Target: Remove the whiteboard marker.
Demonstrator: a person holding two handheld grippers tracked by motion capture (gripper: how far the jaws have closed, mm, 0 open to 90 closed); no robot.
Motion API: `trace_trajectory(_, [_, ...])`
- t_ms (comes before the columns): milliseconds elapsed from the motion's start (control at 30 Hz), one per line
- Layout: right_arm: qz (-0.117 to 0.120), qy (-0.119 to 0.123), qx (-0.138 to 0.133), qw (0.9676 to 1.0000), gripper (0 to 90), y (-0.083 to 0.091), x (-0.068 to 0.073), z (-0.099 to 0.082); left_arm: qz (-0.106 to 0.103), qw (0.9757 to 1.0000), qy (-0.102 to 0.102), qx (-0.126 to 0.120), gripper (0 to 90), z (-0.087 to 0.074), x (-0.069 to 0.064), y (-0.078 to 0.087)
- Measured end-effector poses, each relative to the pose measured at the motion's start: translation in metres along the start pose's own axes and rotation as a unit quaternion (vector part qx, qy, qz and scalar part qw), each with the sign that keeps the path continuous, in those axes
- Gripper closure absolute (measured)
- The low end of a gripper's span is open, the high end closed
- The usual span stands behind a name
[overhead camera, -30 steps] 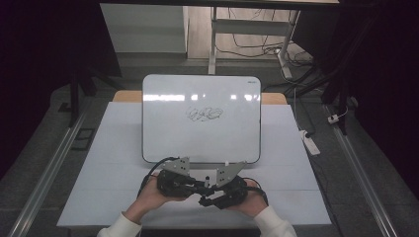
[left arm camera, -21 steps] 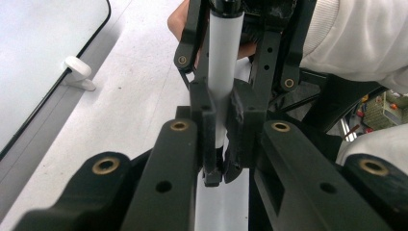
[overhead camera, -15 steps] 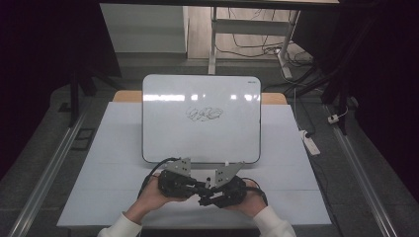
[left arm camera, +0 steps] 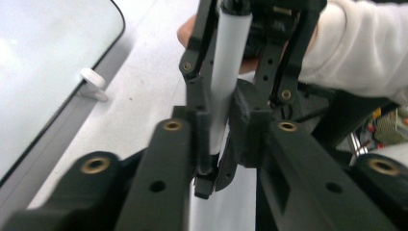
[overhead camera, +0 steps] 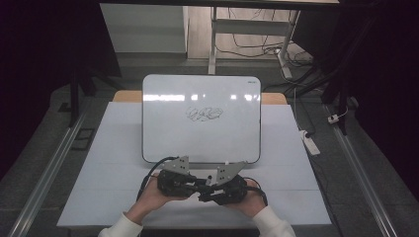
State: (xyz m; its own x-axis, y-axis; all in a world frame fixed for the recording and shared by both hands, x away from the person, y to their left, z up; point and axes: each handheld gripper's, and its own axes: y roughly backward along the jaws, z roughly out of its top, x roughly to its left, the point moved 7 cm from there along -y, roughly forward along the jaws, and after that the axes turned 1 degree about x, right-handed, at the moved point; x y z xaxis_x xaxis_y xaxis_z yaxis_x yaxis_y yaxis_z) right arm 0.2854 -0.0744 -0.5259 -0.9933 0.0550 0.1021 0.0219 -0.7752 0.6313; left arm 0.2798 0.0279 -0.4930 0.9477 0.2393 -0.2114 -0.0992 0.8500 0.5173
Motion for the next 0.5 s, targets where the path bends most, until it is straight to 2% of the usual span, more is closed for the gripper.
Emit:
trace_trajectory(100, [-0.01,-0.001,0.001,0.9999,77.2,-0.001,0.0,0.0,0.017,0.9997,0.007,-0.015,62.7,0.002,0.002,0.004])
trace_trajectory(167, [-0.015,-0.003,-0.007,0.9999,77.2,-0.001,-0.001,0.001,0.035,0.999,0.012,-0.023,54.1,0.002,0.004,0.009])
trace_trajectory(233, [-0.025,-0.012,-0.02,0.9994,77.2,0.003,-0.003,0.003,0.054,0.9981,0.015,-0.026,47.7,0.001,0.004,0.017])
trace_trajectory(267, [-0.037,-0.019,-0.04,0.9983,77.2,0.008,-0.007,0.006,0.065,0.9974,0.015,-0.026,43.1,-0.001,0.005,0.021])
trace_trajectory(300, [-0.037,-0.019,-0.04,0.9983,77.2,0.008,-0.007,0.006,0.077,0.9965,0.018,-0.028,43.1,-0.004,0.005,0.026])
trace_trajectory(333, [-0.051,-0.027,-0.059,0.9966,77.2,0.015,-0.011,0.009,0.087,0.9954,0.021,-0.032,40.6,-0.008,0.005,0.031])
trace_trajectory(400, [-0.058,-0.029,-0.068,0.9956,77.2,0.019,-0.013,0.01,0.109,0.9928,0.035,-0.037,39.8,-0.018,0.007,0.041])
trace_trajectory(500, [-0.077,-0.035,-0.085,0.9928,77.2,0.029,-0.019,0.012,0.149,0.9864,0.057,-0.038,37.4,-0.036,0.014,0.056])
